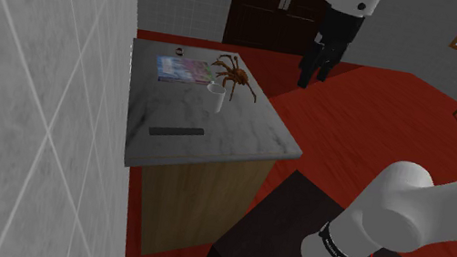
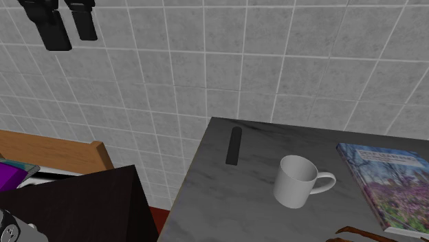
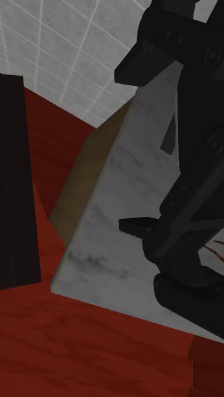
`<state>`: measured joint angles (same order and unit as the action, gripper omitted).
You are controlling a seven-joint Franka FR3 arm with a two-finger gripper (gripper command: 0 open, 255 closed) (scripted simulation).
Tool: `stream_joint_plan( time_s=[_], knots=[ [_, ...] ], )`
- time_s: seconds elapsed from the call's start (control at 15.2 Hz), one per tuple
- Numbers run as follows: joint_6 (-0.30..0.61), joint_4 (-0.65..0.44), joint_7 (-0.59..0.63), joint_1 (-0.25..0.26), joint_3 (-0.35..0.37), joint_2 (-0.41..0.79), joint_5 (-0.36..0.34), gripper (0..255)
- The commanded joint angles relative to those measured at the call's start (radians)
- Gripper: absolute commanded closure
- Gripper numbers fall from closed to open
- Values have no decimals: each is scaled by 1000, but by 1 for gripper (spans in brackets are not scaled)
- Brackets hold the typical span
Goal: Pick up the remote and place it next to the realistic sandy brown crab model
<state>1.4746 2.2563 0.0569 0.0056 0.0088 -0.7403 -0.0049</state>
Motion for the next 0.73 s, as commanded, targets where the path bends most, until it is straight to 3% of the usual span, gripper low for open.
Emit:
stream_joint_plan(
  time_s=[0.0,0.66],
  knots=[
    [0,0,0,0,0,0,0,0],
    [307,38,-289,74,-82,269,-20,0]
  ],
)
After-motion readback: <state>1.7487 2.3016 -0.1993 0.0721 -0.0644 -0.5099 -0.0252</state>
